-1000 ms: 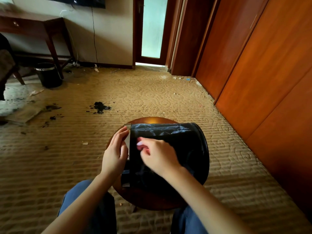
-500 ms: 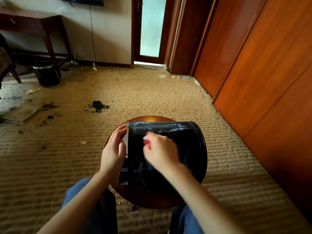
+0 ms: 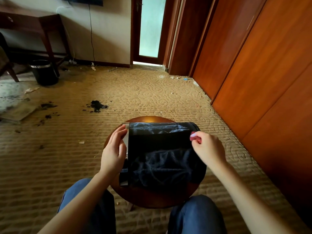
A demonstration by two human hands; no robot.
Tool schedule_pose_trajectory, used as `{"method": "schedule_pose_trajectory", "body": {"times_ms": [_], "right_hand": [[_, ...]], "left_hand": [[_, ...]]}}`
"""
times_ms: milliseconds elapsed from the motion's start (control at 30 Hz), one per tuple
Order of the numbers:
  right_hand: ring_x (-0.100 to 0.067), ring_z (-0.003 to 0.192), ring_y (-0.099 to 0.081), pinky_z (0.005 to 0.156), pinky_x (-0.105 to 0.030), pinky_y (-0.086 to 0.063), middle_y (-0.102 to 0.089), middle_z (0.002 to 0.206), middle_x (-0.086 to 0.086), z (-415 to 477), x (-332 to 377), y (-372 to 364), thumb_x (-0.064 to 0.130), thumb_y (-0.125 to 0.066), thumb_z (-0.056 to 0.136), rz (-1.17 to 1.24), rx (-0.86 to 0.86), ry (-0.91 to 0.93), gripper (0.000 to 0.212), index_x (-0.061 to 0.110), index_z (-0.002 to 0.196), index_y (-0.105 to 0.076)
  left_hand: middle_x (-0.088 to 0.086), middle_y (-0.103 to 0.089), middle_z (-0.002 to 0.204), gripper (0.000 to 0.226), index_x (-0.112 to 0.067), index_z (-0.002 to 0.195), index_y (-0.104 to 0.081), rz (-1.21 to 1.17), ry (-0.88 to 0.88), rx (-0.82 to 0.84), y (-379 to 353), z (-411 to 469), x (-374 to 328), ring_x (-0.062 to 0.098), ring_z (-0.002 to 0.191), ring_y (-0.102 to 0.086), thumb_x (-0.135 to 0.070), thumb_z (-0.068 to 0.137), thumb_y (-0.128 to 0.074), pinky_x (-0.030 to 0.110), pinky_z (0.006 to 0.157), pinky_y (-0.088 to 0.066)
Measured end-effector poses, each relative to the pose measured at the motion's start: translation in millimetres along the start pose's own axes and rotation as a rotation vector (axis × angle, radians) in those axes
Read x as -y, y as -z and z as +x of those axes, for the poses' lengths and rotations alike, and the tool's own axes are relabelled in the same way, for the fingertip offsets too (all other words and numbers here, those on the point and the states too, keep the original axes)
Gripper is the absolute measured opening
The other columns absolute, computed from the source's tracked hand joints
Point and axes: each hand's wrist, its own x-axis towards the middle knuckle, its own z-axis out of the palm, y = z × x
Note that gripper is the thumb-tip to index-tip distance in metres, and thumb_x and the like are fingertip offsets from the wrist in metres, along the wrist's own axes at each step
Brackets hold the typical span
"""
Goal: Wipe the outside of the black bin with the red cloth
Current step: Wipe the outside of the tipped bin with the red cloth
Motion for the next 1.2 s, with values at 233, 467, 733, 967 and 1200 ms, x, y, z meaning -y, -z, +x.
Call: {"method": "schedule_pose_trajectory", "body": {"times_ms": [233, 467, 733, 967, 1200], "right_hand": [[-0.028, 0.098, -0.064, 0.075, -0.029, -0.049, -0.068, 0.107, -0.003, -39.3, 114.2, -40.3, 0.021, -0.05, 0.088, 0.063, 0.125, 0.325, 0.024, 0.022, 0.108, -0.064], [-0.028, 0.102, -0.063, 0.083, -0.032, -0.05, -0.069, 0.11, 0.001, -30.4, 105.3, -38.0, 0.023, -0.051, 0.085, 0.106, 0.199, 0.347, 0.03, 0.032, 0.111, -0.065], [-0.025, 0.095, -0.063, 0.077, -0.029, -0.049, -0.071, 0.102, 0.003, 5.5, 1.9, 7.1, 0.021, -0.056, 0.085, 0.03, 0.065, -0.033, 0.021, 0.03, 0.098, -0.071], [-0.03, 0.099, -0.063, 0.076, -0.029, -0.048, -0.069, 0.106, -0.007, -35.2, 120.7, -35.5, 0.021, -0.05, 0.089, 0.042, 0.194, 0.313, 0.028, 0.023, 0.112, -0.066], [-0.028, 0.104, -0.062, 0.084, -0.032, -0.049, -0.067, 0.113, -0.001, -22.6, 104.4, -30.7, 0.024, -0.05, 0.087, 0.034, 0.217, 0.345, 0.032, 0.031, 0.115, -0.065]], "left_hand": [[-0.003, -0.048, 0.143, 0.054, -0.012, 0.13, -0.053, 0.008, -0.017, 0.007, 1.2, 0.7, 1.6, 0.006, 0.131, -0.043, -0.027, 0.083, -0.03, 0.028, 0.106, -0.037], [-0.005, -0.048, 0.143, 0.052, -0.016, 0.13, -0.053, 0.023, -0.007, 0.022, 2.3, 0.0, 2.7, 0.006, 0.131, -0.043, -0.026, 0.084, -0.031, 0.029, 0.106, -0.038], [-0.006, -0.047, 0.143, 0.049, -0.017, 0.131, -0.052, -0.021, 0.011, 0.01, 0.6, -2.2, 0.2, 0.004, 0.132, -0.041, -0.023, 0.086, -0.032, 0.028, 0.106, -0.037], [-0.008, -0.047, 0.143, 0.054, -0.017, 0.131, -0.051, -0.014, 0.007, 0.012, 0.7, -1.5, 2.2, 0.003, 0.131, -0.042, -0.029, 0.083, -0.03, 0.029, 0.106, -0.038], [-0.009, -0.046, 0.144, 0.052, -0.018, 0.131, -0.051, 0.002, -0.004, 0.031, 3.4, -2.2, 2.3, 0.003, 0.131, -0.043, -0.026, 0.084, -0.032, 0.027, 0.105, -0.038]]}}
